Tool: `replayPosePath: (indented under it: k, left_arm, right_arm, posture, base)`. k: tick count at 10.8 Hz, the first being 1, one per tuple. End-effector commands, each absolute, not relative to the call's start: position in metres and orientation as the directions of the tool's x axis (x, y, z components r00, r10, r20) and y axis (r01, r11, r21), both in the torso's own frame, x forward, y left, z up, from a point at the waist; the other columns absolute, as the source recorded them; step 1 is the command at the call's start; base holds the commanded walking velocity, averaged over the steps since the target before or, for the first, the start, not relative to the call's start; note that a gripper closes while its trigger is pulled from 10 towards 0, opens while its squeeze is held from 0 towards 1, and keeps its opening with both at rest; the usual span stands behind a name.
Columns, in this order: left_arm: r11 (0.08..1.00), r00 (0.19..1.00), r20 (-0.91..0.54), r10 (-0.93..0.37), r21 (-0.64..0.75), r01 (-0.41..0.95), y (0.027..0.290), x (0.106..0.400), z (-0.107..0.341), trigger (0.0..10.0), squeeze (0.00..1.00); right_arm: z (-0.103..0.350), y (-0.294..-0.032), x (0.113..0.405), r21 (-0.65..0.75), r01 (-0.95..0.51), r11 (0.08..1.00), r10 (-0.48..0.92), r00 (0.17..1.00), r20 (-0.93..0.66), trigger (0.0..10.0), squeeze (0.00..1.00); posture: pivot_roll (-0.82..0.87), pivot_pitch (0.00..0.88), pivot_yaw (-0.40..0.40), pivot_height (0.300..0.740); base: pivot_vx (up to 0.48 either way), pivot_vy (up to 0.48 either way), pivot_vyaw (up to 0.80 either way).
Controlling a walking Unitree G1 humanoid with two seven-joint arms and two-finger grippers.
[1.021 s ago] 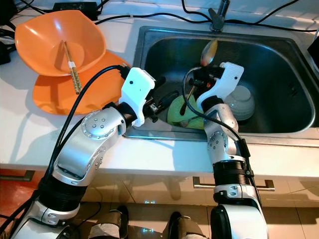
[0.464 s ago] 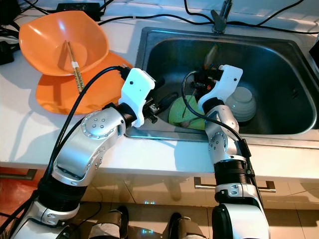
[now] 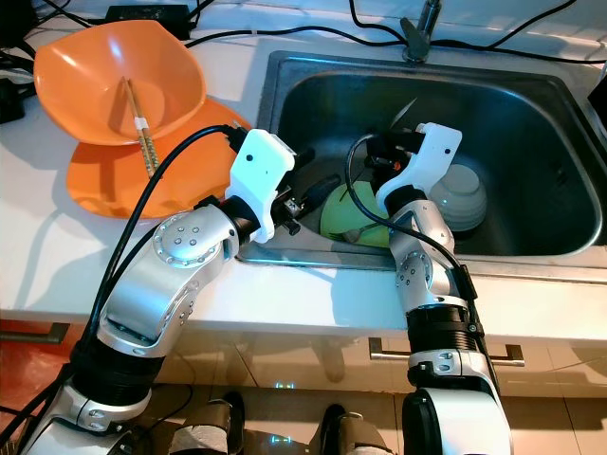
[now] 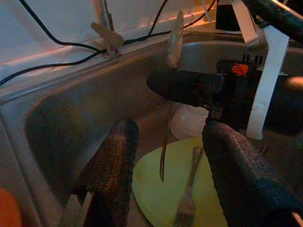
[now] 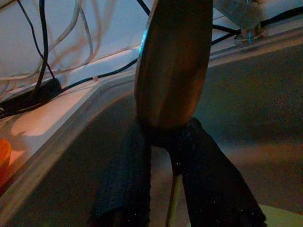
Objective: Kitchen organization
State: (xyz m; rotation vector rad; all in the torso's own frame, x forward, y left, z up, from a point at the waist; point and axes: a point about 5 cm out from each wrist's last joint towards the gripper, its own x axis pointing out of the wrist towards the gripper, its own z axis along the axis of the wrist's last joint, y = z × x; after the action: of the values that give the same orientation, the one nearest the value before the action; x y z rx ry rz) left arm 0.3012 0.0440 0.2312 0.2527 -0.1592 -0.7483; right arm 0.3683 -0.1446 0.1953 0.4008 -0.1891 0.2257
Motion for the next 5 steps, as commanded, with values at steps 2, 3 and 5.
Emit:
replayPosePath:
  k: [2,3,5]
  left_arm:
    - [0.681,0.701,0.044,-0.711,0.288,0.673,0.0387,0.2956,0.2298,10.0,0.00]
    - [0.680,0.700,0.043,-0.713,0.286,0.675,0.0381,0.2953,0.2293,10.0,0.00]
    - [0.679,0.699,0.039,-0.714,0.285,0.677,0.0374,0.2945,0.2284,10.0,0.00]
  right_arm:
    - [0.1793,-0.1486,0.3639,0.377,-0.224,0.898,0.167,0.970,0.179,10.0,1.00]
    - [0.1796,-0.1503,0.3637,0.360,-0.212,0.908,0.157,0.972,0.174,10.0,0.59]
    - [0.1800,-0.1510,0.3639,0.337,-0.204,0.919,0.154,0.974,0.169,10.0,0.00]
  posture:
    - [0.16,0.222,-0.039,0.740]
    - [0.16,0.229,-0.039,0.740]
    - [0.17,0.237,-0.040,0.740]
  base:
    - [0.000,0.000,0.00]
    - [0.000,0.000,0.00]
    - [0.000,0.000,0.00]
